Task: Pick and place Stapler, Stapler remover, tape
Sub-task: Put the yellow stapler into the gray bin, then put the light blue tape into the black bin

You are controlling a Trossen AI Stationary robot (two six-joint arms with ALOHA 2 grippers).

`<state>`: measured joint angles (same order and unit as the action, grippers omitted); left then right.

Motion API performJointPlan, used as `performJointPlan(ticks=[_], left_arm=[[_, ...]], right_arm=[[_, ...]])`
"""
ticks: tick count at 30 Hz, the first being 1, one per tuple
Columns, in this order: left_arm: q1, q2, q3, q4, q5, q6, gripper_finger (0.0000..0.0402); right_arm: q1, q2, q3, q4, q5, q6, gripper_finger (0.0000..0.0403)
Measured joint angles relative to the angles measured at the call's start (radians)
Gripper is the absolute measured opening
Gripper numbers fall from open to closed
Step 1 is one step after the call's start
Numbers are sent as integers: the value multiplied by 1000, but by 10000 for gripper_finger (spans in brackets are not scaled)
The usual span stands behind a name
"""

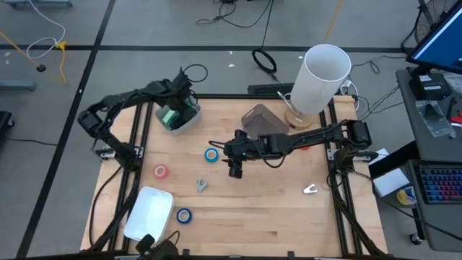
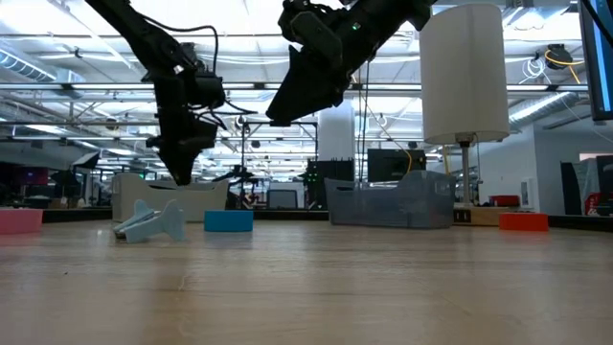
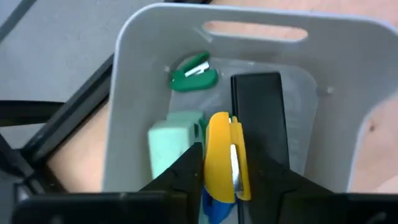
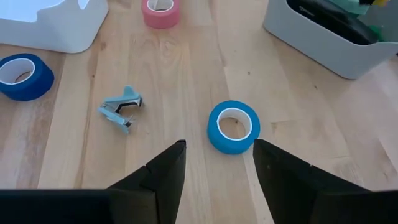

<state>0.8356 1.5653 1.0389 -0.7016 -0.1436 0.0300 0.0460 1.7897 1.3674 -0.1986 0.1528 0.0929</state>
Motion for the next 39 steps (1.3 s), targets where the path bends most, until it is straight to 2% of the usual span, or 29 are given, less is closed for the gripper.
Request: performJointPlan(ticks=[10,18,21,24,28,34,39], left_arm=[[-7,57,1,14,21,-52,185],[-10,-16,42,-29,60,-75,206],[-22,-83,62,-67,97,-98,207],[-54,-169,65,-114,139,-116,207],[-122,-291,64,-203,157,-131,207],[-238,-507,11,-231,180,-204,207],[-330,-689,-65,-219,166,-326,207]], right_arm=[[0,0,0,0,0,19,187],[0,0,0,0,0,16,187],[1,0,0,-1,-5,-4,187],[1,0,0,0,-55,-48,187],[2,0,0,6,-79,-103,187],[2,0,0,65,-79,-185,187],[-4,0,0,82,-80,-214,187]])
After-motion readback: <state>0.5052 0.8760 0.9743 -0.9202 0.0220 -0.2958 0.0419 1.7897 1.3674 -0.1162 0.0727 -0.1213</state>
